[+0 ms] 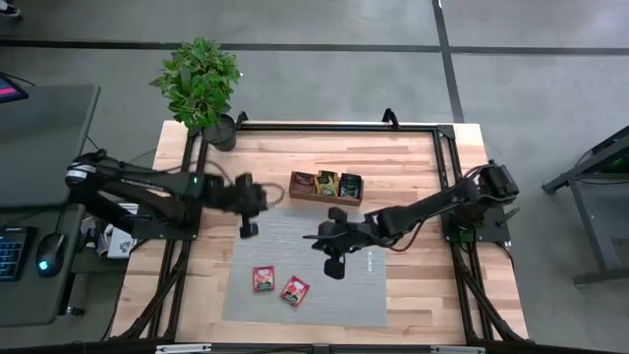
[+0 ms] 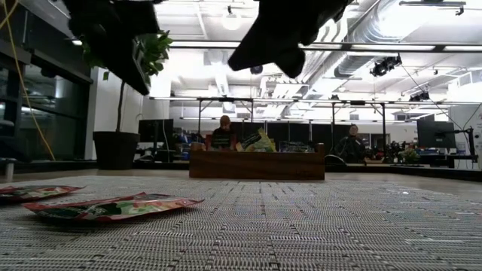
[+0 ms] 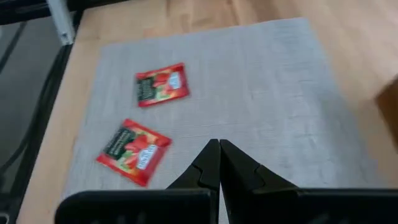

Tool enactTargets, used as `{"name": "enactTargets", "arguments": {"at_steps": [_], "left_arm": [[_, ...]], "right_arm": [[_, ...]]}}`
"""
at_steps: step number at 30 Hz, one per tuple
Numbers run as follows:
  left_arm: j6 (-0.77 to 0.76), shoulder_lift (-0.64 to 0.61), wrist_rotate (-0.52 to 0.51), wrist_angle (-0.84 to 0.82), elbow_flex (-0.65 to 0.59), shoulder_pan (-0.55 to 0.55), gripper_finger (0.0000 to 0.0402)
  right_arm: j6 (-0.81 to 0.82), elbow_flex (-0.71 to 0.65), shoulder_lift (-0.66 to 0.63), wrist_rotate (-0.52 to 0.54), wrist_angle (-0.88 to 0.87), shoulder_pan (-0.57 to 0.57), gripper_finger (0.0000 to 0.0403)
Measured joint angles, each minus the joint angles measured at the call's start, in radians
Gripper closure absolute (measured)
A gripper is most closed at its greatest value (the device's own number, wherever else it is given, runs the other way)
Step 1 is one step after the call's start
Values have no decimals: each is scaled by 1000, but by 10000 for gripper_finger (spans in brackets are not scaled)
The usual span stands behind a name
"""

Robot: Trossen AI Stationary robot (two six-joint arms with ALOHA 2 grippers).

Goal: Pick & Place Tea
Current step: Put the red tea bag into the left section of the wooden organizer

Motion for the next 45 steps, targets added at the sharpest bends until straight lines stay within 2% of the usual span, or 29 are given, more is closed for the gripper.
{"name": "enactTargets", "arguments": {"at_steps": [5,8,11,16,21,27,33,45], "left_arm": [[-279,12,-136,109,-61,-238,401],[-429,69,-231,153,-71,-351,401],[-551,117,-298,206,-71,-446,401],[-703,245,-339,342,-69,-552,401],[-786,380,-341,470,-49,-602,401],[-837,492,-325,475,25,-615,401],[-835,509,-309,461,47,-613,401],[-861,509,-272,411,46,-614,401]], "right_arm": [[-52,0,53,-116,67,5,403],[-108,0,81,-176,92,20,403],[-141,0,109,-212,112,34,403],[-154,0,152,-258,167,40,403],[-171,0,193,-271,249,39,403],[-178,0,229,-306,291,40,403],[-217,54,289,-353,291,42,403],[-236,233,449,-351,171,31,403]]}}
